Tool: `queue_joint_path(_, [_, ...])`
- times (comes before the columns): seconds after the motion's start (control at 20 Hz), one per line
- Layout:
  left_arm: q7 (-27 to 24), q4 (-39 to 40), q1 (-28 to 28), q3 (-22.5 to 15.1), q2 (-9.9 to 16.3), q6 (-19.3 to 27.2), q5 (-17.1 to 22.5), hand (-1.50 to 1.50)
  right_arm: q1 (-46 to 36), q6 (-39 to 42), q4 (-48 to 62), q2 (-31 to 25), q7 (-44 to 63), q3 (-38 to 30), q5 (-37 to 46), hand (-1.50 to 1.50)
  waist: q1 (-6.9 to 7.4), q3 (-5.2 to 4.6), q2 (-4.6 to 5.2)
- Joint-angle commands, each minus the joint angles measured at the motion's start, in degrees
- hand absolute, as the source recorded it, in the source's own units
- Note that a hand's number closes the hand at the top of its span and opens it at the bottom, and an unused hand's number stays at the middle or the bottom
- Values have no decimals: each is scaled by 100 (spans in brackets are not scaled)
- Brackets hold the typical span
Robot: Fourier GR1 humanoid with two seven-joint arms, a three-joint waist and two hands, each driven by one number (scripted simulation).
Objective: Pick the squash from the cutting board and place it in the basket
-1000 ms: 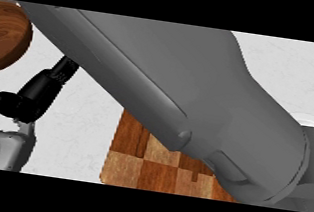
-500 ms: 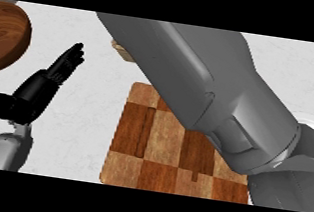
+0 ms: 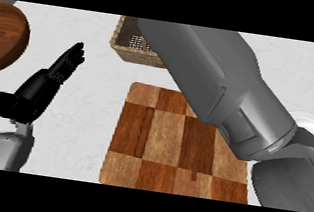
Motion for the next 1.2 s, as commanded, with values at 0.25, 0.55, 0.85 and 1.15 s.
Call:
queue_joint_path(0.25, [-197, 147, 16, 117, 108, -128, 40, 0, 160, -644, 169, -234, -811, -665, -136, -150, 34, -1, 22])
queue_joint_path(0.55, [-6, -32, -35, -60, -98, 17, -63, 0, -19, -632, 350, -80, -1241, -866, -125, -150, 80, -1, 23])
queue_joint_path(0.85, [55, -160, 13, -105, -137, 58, -116, 0, 76, -785, -70, -315, -1749, -1556, -659, -150, 53, 4, 13])
queue_joint_path(1.15, [68, -168, 192, -45, -203, 92, -53, 0, 403, -463, -612, -737, -1628, -2153, -1204, -150, -130, 10, -56])
